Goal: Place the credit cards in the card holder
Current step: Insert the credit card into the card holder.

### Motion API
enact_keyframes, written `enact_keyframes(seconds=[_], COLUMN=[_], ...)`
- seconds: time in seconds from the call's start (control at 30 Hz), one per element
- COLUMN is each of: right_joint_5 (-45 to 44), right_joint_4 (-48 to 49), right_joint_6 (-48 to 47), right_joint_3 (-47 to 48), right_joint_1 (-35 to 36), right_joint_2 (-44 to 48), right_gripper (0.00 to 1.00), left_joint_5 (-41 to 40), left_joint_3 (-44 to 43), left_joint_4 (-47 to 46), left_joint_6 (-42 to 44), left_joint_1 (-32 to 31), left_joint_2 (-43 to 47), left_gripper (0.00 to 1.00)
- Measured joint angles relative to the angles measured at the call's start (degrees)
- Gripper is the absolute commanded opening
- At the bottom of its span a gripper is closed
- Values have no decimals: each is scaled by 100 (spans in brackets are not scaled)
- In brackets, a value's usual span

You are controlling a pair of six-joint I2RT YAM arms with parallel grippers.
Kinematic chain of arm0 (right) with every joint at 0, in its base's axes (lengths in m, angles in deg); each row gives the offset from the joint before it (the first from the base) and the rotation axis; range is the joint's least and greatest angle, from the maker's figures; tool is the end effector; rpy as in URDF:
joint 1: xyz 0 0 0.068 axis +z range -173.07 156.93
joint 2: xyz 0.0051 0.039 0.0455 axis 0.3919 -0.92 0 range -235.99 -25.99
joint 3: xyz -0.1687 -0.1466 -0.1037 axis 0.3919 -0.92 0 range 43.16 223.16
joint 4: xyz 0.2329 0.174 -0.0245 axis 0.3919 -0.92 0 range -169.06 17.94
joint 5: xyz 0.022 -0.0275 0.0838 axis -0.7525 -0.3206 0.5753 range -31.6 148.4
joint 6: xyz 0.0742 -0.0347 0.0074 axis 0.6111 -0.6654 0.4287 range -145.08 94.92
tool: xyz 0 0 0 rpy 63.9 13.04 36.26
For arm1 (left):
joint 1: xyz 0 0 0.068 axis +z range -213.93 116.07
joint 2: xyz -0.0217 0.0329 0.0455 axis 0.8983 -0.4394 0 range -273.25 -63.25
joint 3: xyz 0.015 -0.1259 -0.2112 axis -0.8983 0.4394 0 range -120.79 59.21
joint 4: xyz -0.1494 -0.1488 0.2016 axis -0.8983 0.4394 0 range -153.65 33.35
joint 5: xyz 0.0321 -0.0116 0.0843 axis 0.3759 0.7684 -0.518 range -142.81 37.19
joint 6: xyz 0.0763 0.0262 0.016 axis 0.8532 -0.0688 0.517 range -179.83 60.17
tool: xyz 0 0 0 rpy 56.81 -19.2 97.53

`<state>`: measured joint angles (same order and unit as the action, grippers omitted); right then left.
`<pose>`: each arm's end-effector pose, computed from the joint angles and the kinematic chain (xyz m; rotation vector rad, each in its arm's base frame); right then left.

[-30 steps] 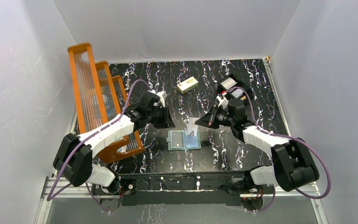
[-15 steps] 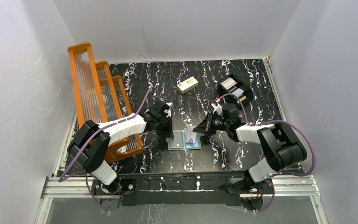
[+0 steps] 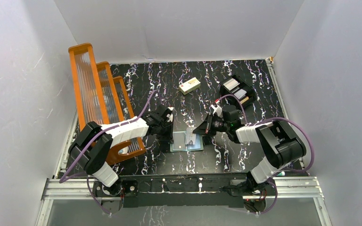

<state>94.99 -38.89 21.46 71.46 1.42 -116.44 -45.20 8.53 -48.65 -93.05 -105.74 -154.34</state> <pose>0.2729 0.1712 0.0694 0.0002 2.2867 1.3724 0.2596 -0.2448 0.0967 0.2548 2.6563 -0.6466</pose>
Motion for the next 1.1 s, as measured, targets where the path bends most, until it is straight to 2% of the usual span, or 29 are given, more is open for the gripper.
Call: enact_keyframes(seconds=[0.4,0.87,1.1], right_joint_5=[-2,-81,24], right_joint_4=[175,4,-46], right_joint_6=[-52,-767,-769], right_joint_3=[2,168,236], right_joint_1=[116,356,356], right_joint_2=[-289,-382,-455], right_gripper=[0,0,0], left_joint_5=[-48,-98,-101], left_joint_3=[28,31,31], left_joint_4=[-17,-22,-22], left_joint_6=[2,0,-22], left_joint_1=[-7,-22,-22], left_joint_2=[-2,0,0], left_gripper=[3,5,7])
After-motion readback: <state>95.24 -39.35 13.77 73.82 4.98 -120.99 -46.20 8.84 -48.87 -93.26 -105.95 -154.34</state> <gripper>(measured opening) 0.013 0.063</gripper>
